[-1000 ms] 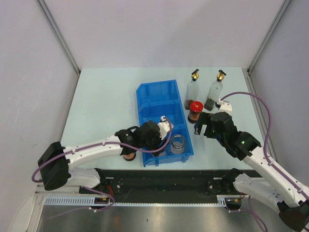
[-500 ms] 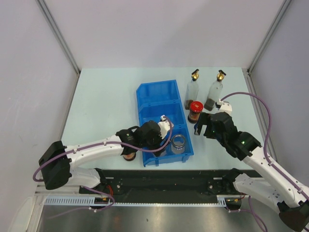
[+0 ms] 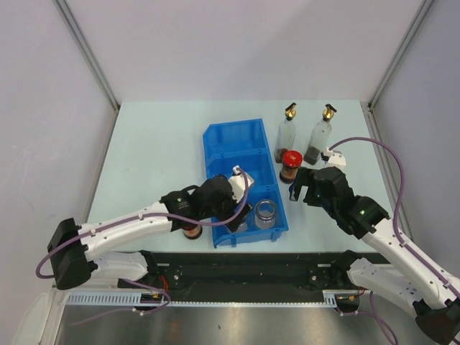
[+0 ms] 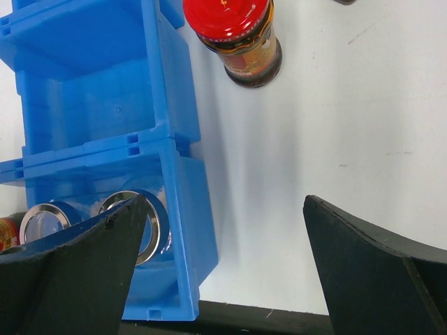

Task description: Organize the condiment bottles

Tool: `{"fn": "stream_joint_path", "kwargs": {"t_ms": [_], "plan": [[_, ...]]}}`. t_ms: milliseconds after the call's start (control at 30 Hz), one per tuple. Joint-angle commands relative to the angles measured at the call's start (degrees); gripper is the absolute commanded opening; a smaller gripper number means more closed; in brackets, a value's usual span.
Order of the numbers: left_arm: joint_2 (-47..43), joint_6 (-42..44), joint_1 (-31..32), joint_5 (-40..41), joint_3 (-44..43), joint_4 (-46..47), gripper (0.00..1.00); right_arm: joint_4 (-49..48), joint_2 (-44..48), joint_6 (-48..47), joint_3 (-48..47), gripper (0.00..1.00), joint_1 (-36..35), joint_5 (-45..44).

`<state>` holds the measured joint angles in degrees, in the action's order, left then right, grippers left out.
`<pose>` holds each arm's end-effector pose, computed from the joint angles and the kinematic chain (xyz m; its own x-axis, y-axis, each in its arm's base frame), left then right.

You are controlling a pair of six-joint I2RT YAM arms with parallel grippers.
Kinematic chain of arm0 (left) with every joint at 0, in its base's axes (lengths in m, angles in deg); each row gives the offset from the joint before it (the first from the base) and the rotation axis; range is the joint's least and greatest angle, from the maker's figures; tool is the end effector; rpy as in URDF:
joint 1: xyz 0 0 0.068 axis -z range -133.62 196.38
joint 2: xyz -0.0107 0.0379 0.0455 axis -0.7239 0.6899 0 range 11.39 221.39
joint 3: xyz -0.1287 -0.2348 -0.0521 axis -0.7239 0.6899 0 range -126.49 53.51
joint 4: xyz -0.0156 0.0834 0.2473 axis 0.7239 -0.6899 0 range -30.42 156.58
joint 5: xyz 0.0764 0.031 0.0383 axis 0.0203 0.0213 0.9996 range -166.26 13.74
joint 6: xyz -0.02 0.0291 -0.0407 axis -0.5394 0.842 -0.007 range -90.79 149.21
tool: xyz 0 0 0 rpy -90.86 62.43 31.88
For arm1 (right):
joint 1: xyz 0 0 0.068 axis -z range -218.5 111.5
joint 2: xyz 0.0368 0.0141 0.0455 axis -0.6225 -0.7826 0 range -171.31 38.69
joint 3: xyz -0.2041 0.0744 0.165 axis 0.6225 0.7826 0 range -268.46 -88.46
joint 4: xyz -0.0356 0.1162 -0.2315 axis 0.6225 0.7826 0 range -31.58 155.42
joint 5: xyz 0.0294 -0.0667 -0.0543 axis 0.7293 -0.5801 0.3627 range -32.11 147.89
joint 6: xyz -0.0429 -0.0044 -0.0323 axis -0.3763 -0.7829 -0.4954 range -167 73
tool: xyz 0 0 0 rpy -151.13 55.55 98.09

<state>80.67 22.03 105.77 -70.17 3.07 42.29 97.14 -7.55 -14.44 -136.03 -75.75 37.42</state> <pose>0.1345 -0.2199 0.2633 -0.4474 0.5123 -0.7331 0.7665 0.6419 -0.0192 0.1399 0.0907 0.3046 -0.5936 0.1820 -0.7839 -0.0315 0.9681 0.2485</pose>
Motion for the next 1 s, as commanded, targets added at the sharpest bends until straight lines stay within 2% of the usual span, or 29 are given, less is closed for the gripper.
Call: {"fn": "stream_joint_path", "kwargs": {"t_ms": [0, 133, 267, 367, 600, 967], "plan": [[-5.63, -0.9, 0.46, 4.01, -5.37, -2.42, 1.0, -1.1, 0.71, 0.14, 0.11, 1.0, 0.25, -0.01], [-8.97, -4.84, 0.46, 11.29, -6.96, -7.24, 1.0, -0.58, 0.71, -0.04, 0.2, 1.0, 0.34, -1.33], [-11.26, -9.16, 0.2, 24.72, -8.19, -12.17, 1.0, -0.58, 1.24, -0.48, 0.11, 1.0, 0.34, -1.07], [-13.11, -13.46, -1.12, 29.75, -7.84, -14.81, 1.0, -0.49, 1.24, -0.39, 0.2, 1.0, 0.34, -0.89], [-16.36, -25.05, -7.27, 28.45, -5.47, -22.45, 1.0, 0.13, 0.54, 0.05, 0.2, 1.0, 0.34, -1.24], [-20.58, -35.79, -7.54, 25.73, 2.79, -27.12, 1.0, -0.58, 0.27, 1.02, 1.52, 1.0, 0.34, -0.71]]}}
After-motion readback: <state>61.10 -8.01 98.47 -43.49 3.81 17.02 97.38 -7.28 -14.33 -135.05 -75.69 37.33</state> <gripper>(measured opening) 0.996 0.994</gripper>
